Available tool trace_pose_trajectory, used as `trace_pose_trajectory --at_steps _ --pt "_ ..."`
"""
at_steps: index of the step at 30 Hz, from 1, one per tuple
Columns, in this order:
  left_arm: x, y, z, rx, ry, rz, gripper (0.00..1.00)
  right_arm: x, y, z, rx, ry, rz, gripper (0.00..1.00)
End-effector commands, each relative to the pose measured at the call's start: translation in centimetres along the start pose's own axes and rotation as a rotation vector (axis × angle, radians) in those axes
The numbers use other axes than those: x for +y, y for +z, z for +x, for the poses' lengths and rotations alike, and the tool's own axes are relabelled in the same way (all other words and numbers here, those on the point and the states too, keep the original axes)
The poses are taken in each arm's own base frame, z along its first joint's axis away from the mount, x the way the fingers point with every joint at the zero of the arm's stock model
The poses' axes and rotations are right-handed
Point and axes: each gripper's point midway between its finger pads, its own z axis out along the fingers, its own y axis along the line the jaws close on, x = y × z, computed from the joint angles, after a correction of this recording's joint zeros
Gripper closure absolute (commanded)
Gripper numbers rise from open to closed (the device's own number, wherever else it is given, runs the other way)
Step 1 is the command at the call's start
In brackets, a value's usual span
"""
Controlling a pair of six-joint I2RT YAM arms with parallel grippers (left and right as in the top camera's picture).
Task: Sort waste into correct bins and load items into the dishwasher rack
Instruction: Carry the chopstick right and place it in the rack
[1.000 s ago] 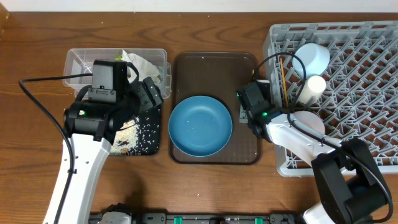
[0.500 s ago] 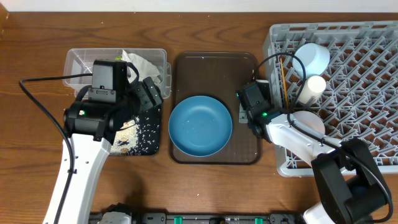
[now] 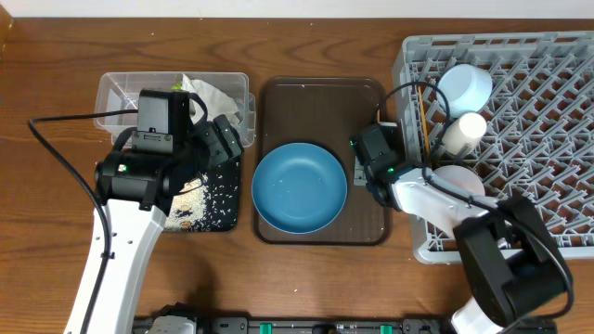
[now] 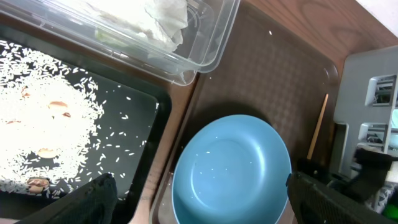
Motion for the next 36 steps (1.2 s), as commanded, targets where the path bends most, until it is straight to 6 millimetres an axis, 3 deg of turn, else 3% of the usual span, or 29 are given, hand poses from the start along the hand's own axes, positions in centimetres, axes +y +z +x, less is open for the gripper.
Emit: trace_pose_trajectory --at_steps 1,4,18,26,30,36 --pt "-0.2 -0.4 -0.7 -0.018 0.005 0.002 0.10 -1.2 1.6 1.7 0.048 -0.005 0.054 0.73" --pt "-0.2 -0.4 -0.7 -0.018 0.005 0.002 0.10 -1.4 2.3 2.5 0.072 0.003 0.069 0.77" --pt "-0.2 -0.4 -0.7 -0.018 0.005 0.002 0.10 -1.3 2.1 2.3 0.066 0.005 0.065 0.98" --pt "-0.2 -0.4 -0.7 -0.018 0.005 0.002 0.10 -0.5 1.5 1.5 0.047 0.014 0.019 0.99" --pt "-0.2 -0.4 -0.7 -0.018 0.005 0.002 0.10 -0.1 -0.3 -0.4 -0.010 0.002 -0.014 0.99" --pt "-0.2 -0.4 -0.7 -0.018 0.005 0.002 0.10 0.3 -5.8 -4.2 -0.137 -0.059 -0.091 0.99"
